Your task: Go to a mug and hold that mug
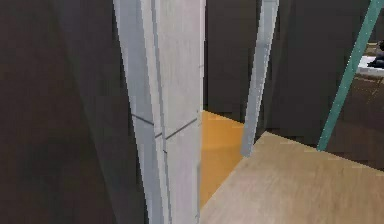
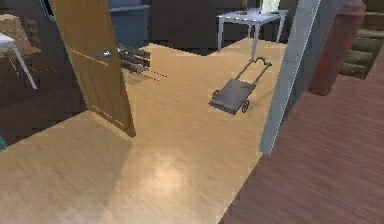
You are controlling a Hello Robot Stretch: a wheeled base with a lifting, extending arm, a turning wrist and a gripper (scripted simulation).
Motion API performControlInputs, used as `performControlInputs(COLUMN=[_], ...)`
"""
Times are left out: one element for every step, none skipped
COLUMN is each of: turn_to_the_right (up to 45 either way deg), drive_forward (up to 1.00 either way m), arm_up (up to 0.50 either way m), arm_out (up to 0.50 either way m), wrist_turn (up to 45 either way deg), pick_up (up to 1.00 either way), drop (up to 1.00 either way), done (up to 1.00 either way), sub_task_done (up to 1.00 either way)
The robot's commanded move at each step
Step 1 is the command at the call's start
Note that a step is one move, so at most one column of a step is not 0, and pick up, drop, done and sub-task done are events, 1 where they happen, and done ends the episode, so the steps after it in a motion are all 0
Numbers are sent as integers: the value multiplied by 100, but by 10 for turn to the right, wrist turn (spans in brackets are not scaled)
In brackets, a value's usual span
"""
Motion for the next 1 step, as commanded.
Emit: performControlInputs(turn_to_the_right=[300], drive_forward=[0], arm_up=[0], arm_out=[0], wrist_turn=[0], pick_up=[0], drop=[0], done=[0], sub_task_done=[0])
